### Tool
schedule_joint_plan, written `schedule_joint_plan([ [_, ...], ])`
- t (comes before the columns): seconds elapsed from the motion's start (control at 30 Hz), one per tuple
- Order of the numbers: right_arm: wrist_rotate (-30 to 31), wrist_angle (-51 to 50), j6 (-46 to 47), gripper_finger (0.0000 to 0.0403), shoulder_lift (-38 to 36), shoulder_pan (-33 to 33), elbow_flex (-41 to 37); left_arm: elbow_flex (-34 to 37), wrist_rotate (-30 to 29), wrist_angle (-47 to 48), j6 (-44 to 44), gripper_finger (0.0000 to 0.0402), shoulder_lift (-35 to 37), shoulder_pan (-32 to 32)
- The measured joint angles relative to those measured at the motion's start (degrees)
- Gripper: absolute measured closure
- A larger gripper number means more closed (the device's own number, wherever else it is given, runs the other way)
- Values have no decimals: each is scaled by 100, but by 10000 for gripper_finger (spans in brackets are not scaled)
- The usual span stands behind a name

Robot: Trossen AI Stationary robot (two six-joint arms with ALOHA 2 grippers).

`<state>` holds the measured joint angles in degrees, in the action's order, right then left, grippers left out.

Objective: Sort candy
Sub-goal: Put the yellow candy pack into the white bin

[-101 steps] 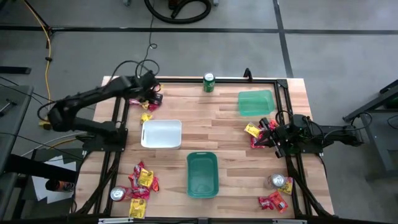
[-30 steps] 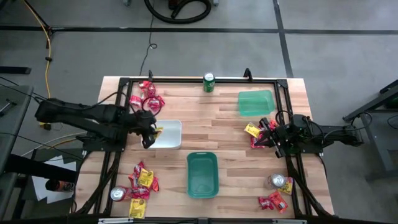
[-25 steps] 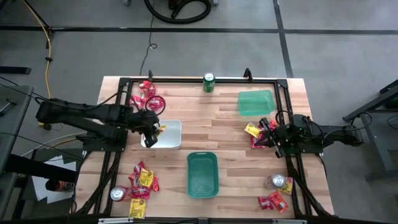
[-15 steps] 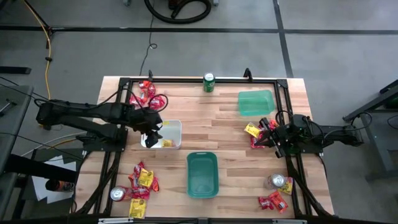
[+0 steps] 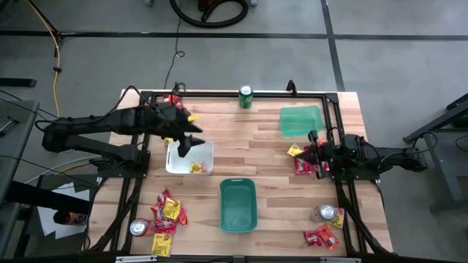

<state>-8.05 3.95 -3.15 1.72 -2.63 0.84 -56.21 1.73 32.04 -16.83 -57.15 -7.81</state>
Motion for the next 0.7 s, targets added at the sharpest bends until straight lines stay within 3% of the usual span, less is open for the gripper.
schedule_joint_plan([
  [0.13, 983, 96, 339, 402, -3, 0, 0, -191, -6, -79, -146, 174, 19, -60],
  [0.27, 1219, 310, 200, 402, 0, 0, -2, -338, 39, -187, -154, 174, 198, -60],
  [0.43, 1149, 2222, 1402, 402, 24, 4, -4, -391, 4, -443, -196, 174, 642, -60],
  [0.57, 2314, 3803, 2668, 402, 30, 3, 0, -391, -233, -500, -247, 174, 1023, -60],
  [0.63, 2909, 4149, 3147, 402, 117, 2, 0, -391, -420, -497, -244, 174, 1158, -60],
  [0.7, 3059, 4199, 3317, 402, 293, 0, 34, -391, -606, -497, -196, 174, 1246, -60],
])
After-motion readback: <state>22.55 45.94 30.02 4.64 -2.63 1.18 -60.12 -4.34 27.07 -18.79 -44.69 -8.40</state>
